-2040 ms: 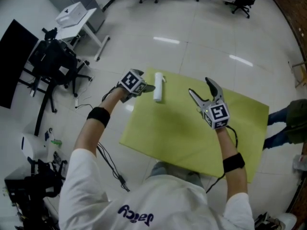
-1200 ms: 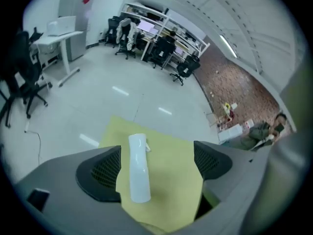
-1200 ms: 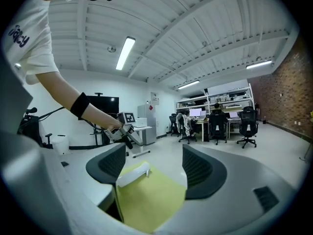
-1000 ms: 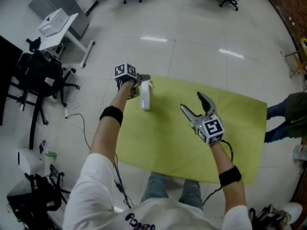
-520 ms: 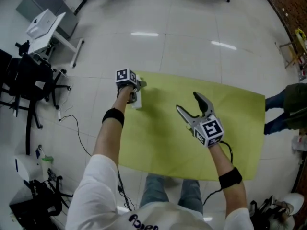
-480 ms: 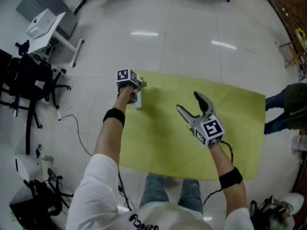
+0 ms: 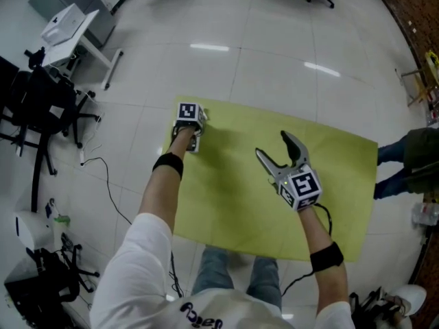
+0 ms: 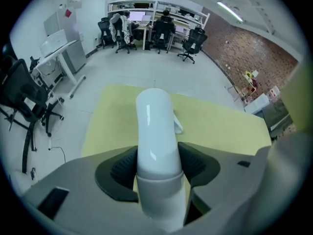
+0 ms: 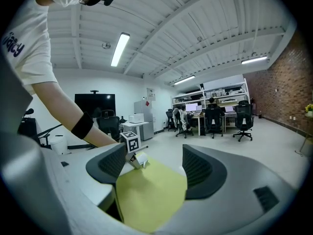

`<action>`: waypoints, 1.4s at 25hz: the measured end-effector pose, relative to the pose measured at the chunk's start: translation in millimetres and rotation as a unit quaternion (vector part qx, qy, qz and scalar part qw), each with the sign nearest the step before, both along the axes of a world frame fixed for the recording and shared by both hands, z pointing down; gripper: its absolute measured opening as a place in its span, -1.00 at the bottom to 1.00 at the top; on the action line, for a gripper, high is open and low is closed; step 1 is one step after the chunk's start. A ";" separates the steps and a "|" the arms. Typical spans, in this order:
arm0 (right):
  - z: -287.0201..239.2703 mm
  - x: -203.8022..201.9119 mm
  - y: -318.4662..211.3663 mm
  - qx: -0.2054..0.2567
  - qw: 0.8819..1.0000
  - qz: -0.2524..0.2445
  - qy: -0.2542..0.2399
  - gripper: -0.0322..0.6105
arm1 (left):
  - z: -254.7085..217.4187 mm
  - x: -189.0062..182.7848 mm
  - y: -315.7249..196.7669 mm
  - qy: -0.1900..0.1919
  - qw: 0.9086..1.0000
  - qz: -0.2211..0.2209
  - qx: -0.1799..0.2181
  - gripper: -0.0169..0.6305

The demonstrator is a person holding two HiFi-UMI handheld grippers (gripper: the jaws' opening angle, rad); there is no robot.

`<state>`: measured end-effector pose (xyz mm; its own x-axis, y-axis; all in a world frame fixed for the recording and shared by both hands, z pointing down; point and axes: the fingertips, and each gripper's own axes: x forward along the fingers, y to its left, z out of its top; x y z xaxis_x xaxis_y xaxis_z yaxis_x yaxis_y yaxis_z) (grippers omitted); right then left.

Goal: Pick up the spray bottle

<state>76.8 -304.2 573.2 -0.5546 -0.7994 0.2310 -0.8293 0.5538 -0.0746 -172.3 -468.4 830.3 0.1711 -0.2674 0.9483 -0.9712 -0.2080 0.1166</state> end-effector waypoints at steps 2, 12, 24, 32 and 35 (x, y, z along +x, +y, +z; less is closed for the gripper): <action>-3.9 -8.3 -1.8 0.003 1.000 -0.006 0.000 0.26 | -7.4 -1.6 0.2 -0.007 0.999 0.031 0.024 -0.14; -45.3 -23.3 -1.7 0.036 0.999 -0.017 -0.003 0.26 | -136.0 52.7 -24.8 0.079 0.974 0.097 0.189 -0.14; -108.5 -40.8 3.5 0.093 0.995 -0.027 -0.013 0.26 | -312.8 73.6 -13.6 0.121 0.909 0.158 0.366 -0.14; -151.7 -34.3 18.3 0.127 0.992 -0.019 -0.020 0.26 | -416.5 72.3 39.0 0.160 0.856 0.162 0.465 -0.14; -164.6 -32.2 28.6 0.143 0.989 -0.024 -0.014 0.26 | -448.2 69.8 66.0 0.182 0.837 0.155 0.493 -0.14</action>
